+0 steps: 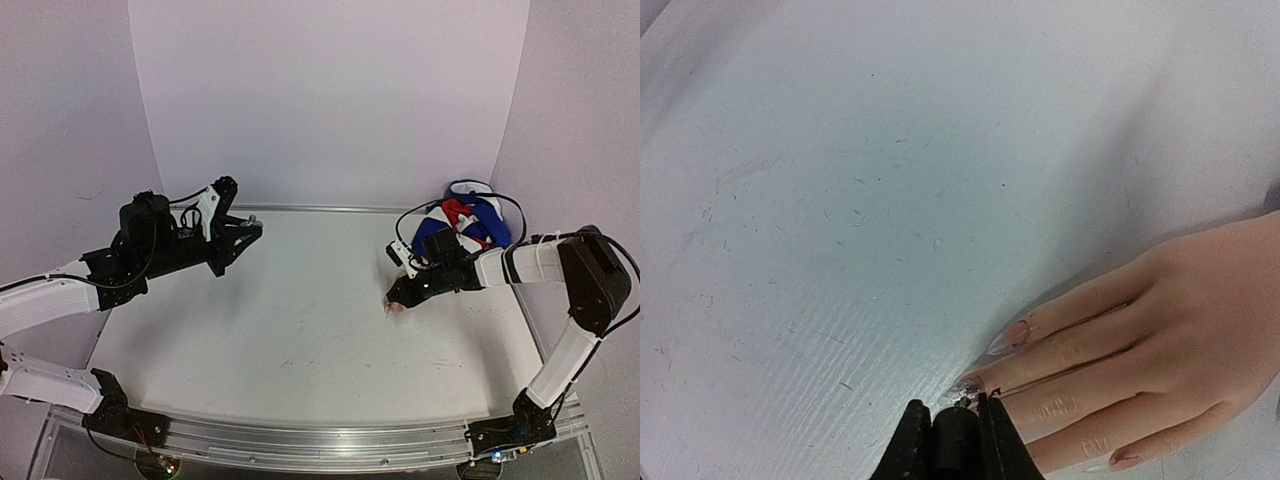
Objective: Paint the nails
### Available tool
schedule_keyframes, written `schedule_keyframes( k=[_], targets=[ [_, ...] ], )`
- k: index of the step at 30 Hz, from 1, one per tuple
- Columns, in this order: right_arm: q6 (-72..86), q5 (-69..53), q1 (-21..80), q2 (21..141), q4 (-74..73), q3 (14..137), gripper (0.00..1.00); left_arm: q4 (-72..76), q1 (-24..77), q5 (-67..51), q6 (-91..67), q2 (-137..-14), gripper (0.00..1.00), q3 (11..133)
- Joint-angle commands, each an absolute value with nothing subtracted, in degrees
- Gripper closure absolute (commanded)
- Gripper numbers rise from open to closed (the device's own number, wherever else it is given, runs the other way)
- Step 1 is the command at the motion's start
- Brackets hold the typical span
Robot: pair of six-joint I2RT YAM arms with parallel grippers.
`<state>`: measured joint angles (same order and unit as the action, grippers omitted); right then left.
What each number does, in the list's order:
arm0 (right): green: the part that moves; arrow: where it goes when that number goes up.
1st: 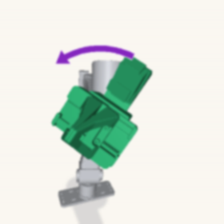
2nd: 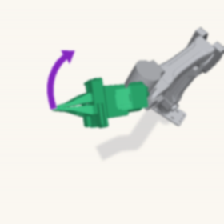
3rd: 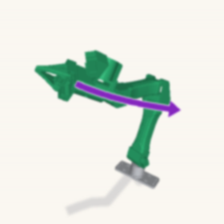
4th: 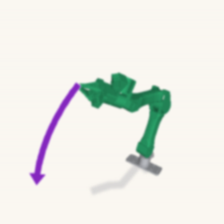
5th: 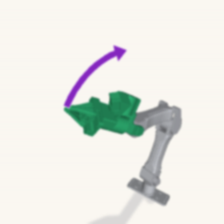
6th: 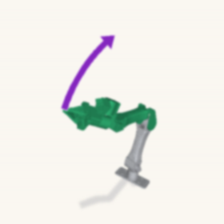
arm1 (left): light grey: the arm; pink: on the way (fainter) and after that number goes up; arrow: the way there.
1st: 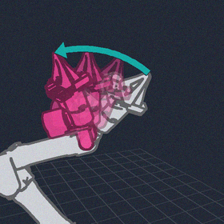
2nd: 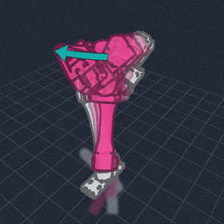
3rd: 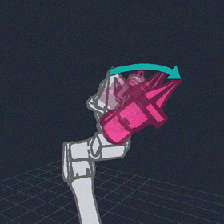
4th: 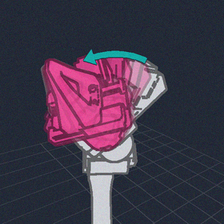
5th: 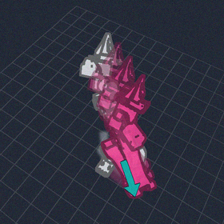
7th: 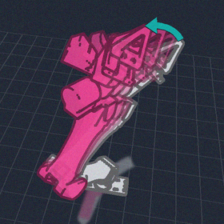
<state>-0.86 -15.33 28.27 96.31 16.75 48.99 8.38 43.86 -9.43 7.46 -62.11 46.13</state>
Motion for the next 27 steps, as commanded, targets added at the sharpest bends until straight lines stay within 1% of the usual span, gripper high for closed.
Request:
schedule_keyframes(
  k=[1,27],
  targets=[
    [-0.8,-14.7,28.5,97.1,16.9,51.1,1.0,9.9,43.4,-9.8,7.4,-60.7,1.0,48.5],
    [-0.8,-15.0,28.6,98.9,16.7,51.9,1.0,9.9,43.1,-10.4,7.1,-61.0,1.0,48.8]
  ],
)
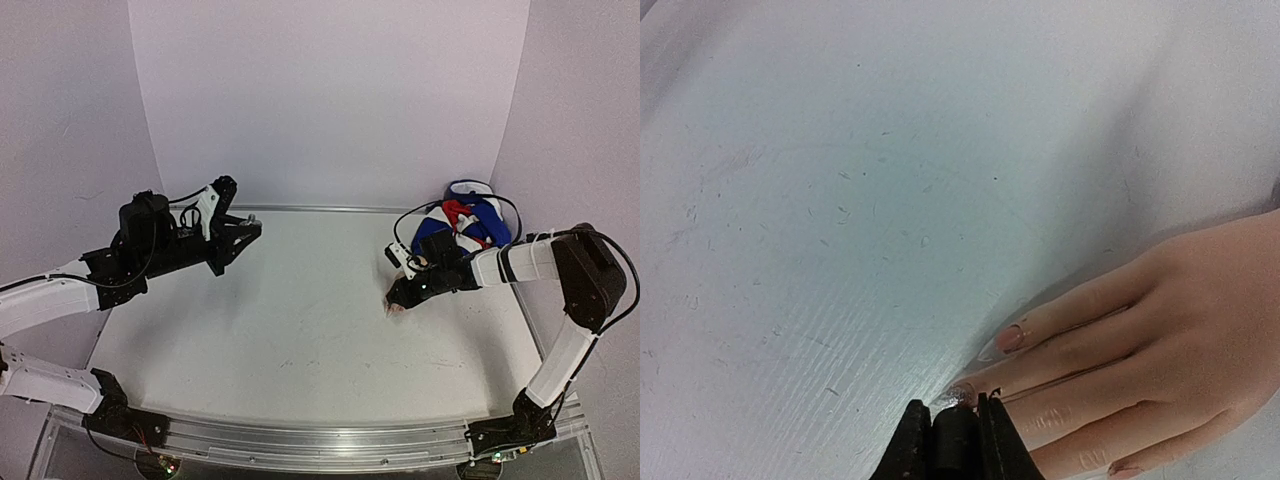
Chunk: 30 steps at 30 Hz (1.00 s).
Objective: Paint the nails
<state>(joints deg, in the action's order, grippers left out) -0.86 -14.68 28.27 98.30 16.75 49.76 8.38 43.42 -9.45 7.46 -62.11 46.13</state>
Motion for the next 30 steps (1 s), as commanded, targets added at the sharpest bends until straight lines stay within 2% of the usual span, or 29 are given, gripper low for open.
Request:
schedule_keyframes(
  k=[1,30],
  targets=[
    [-0.8,-15.1,28.6,98.9,16.7,51.9,1.0,10.0,43.2,-10.5,7.1,-61.0,1.0,48.8],
    [-0.7,-18.5,28.7,99.5,16.5,51.4,1.0,9.9,43.2,-10.8,6.8,-60.6,1.0,48.7]
  ],
)
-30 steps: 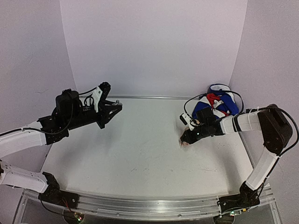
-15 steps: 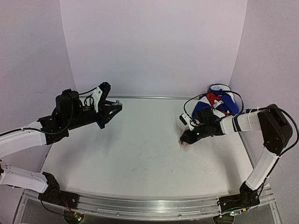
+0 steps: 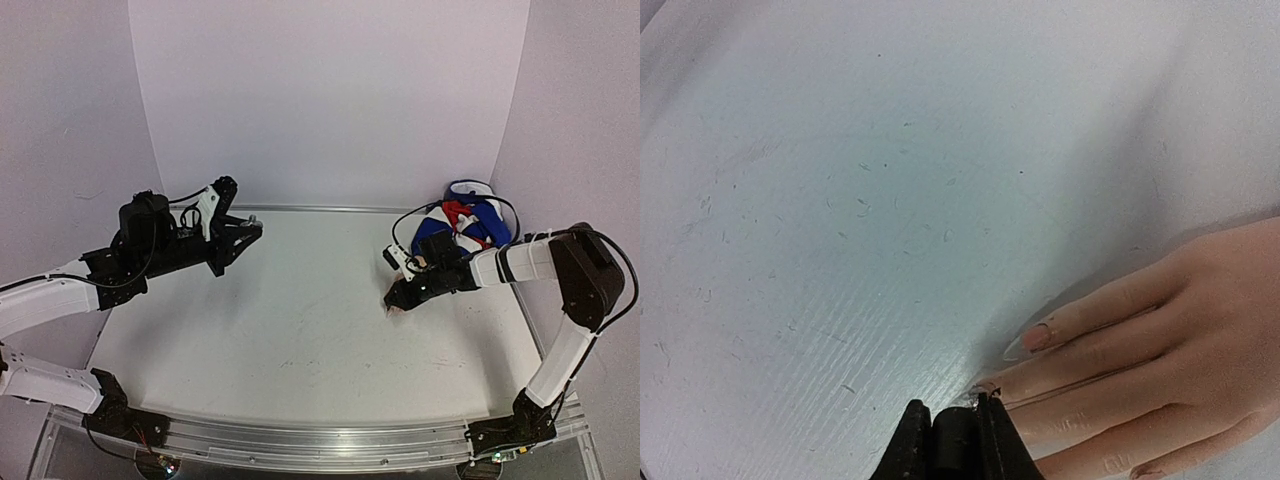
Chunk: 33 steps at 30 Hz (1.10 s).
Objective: Paint the nails
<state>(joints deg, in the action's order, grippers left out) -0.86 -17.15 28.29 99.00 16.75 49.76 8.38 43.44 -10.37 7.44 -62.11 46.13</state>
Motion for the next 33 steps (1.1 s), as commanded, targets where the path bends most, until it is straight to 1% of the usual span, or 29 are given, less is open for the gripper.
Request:
schedule_keyframes(
  k=[1,17,26,33],
  targets=[
    [-0.7,-18.6,28.7,99.5,16.5,51.4,1.0,9.9,43.1,-10.8,6.8,-60.6,1.0,48.7],
    [-1.0,-20.7,29.1,96.8,17.3,50.5,1.0,9.9,43.1,-10.8,6.8,-60.4,1.0,48.7],
    [-0.5,-16.1,29.0,93.6,18.8,49.1,1.0,9.9,43.2,-10.7,6.8,-60.2,1.0,48.6],
    [-0.4,-13.1,29.1,94.7,18.5,49.4,1.0,9.9,43.2,-10.8,6.8,-60.3,1.0,48.6]
  ],
)
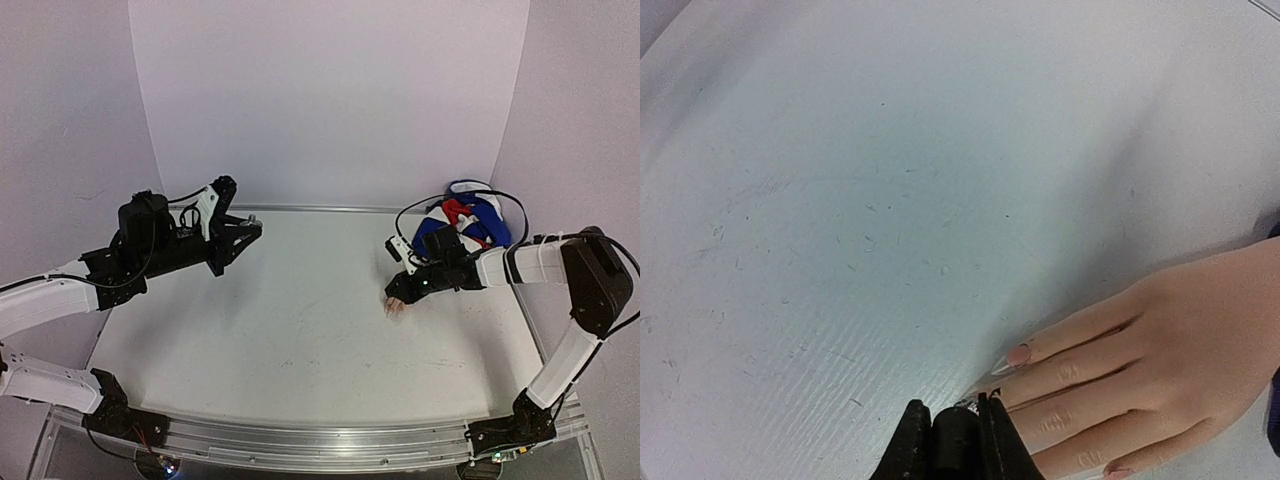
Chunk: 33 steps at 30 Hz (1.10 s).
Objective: Paint the nails
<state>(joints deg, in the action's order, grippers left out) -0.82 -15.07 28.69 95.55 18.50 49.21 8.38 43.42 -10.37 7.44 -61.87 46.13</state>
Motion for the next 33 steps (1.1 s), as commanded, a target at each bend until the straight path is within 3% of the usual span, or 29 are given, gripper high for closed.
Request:
schedule_keyframes(
  k=[1,33],
  targets=[
    [-0.4,-13.0,29.0,94.9,18.4,49.5,1.0,9.9,43.1,-10.8,6.9,-60.2,1.0,48.6],
    [-0.4,-13.9,29.1,97.6,16.5,50.1,1.0,10.0,43.1,-10.8,6.8,-60.2,1.0,48.5]
  ],
)
